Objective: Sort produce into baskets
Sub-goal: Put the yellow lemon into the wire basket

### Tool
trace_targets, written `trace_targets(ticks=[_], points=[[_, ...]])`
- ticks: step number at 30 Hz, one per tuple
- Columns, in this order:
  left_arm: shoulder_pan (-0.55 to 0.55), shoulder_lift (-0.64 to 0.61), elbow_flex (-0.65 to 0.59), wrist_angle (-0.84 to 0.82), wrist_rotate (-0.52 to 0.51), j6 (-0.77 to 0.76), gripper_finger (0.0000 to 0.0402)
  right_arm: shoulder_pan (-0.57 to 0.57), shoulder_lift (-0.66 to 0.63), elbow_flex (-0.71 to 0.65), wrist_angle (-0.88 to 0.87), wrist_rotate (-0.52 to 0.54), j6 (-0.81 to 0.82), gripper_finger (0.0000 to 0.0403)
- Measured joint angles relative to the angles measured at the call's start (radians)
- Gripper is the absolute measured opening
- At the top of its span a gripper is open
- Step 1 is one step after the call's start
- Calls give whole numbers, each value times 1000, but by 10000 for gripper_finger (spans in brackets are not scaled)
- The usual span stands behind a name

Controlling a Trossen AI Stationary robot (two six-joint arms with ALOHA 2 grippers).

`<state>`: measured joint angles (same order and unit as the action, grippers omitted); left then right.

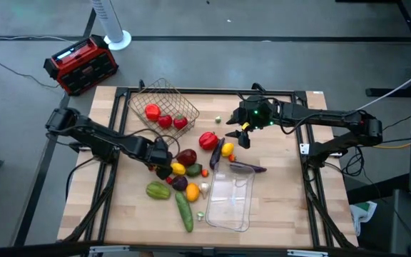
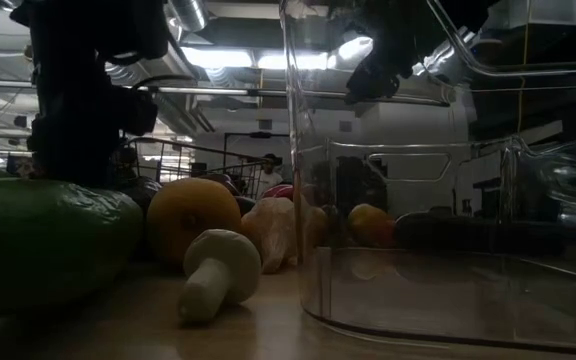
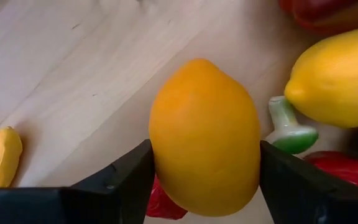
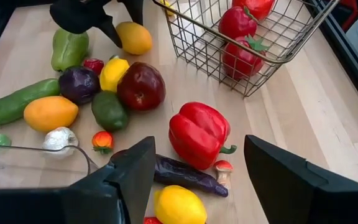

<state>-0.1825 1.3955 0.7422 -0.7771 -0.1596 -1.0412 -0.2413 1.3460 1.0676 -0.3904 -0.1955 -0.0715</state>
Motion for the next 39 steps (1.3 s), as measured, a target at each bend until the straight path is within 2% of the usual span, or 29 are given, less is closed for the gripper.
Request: trace_targets(ticks=[6,12,19,23,31,39], points=[[0,-91,0,-1,7,0,250,0,0,0,-1,0,0,241],[0,-226,0,13,76,22,251,0,0,0,3,0,0,241],[11,-392,0,113,81,46,251,0,0,0,55,0,0,241],[42,-469,0,184,15,89,251,0,0,0,82,0,0,241],[153,-540,0,200,-218,187,251,0,0,0,98,0,2,241],[251,-522,0,139,-246,232,251,0,0,0,98,-1,43,241]])
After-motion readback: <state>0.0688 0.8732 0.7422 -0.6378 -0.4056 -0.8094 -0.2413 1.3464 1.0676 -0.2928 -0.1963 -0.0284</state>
